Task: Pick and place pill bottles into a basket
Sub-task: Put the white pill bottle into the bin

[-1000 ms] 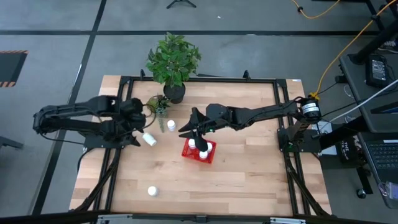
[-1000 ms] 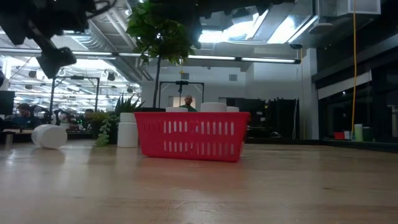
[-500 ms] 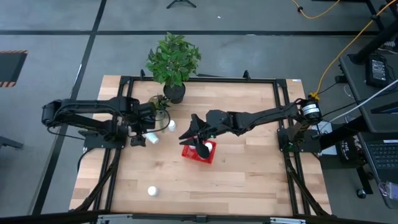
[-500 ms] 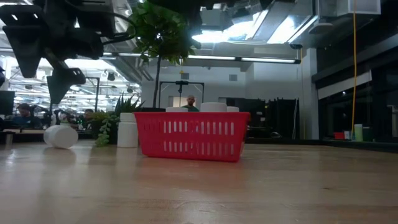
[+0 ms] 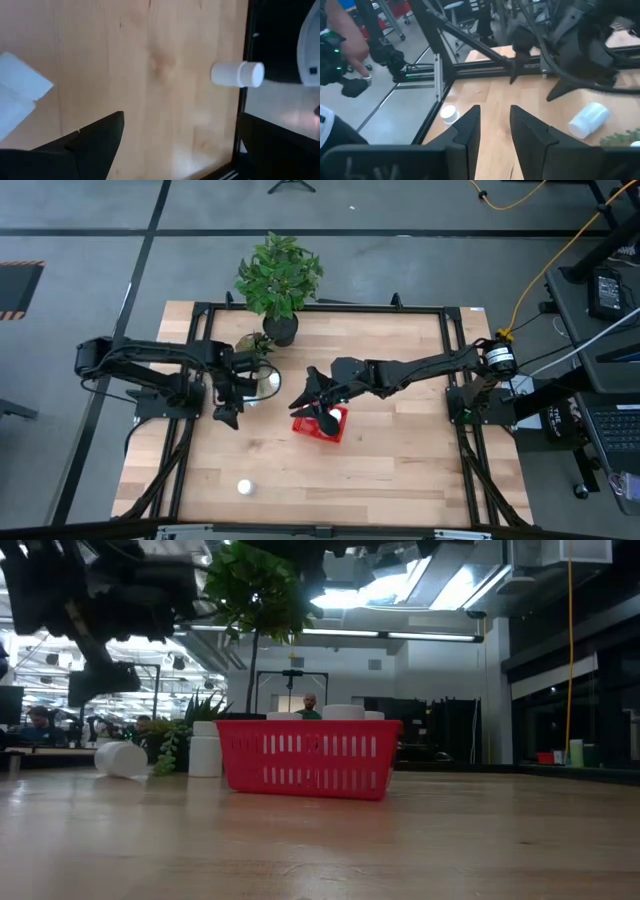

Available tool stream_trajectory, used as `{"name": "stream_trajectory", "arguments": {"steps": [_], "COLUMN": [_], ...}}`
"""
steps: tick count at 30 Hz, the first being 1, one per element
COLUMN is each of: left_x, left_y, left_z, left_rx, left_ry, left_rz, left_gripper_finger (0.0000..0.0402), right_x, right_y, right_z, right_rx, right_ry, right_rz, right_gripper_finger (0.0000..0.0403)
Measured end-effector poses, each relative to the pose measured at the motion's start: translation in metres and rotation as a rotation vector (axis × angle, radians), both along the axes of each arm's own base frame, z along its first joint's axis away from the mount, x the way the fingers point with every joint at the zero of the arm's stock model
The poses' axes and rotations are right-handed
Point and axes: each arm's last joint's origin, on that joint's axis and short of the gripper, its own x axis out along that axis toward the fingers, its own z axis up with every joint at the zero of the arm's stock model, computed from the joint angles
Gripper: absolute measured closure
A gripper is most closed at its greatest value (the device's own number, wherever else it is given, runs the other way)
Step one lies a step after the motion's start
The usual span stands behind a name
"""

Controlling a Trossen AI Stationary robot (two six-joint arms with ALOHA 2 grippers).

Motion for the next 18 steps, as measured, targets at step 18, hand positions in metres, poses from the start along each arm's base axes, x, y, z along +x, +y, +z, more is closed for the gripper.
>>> {"name": "stream_trajectory", "arguments": {"steps": [18], "left_x": [0.031], "left_y": [-0.005], "left_z": [0.052], "left_rx": [0.623], "left_ry": [-0.266], "left_rz": [-0.502], "left_gripper_finger": [0.006], "right_x": [-0.001], "right_y": [-0.016], "right_z": [-0.005], "right_rx": [0.016], "right_ry": [0.052], "right_rz": [0.048], "right_gripper_finger": [0.0295]}}
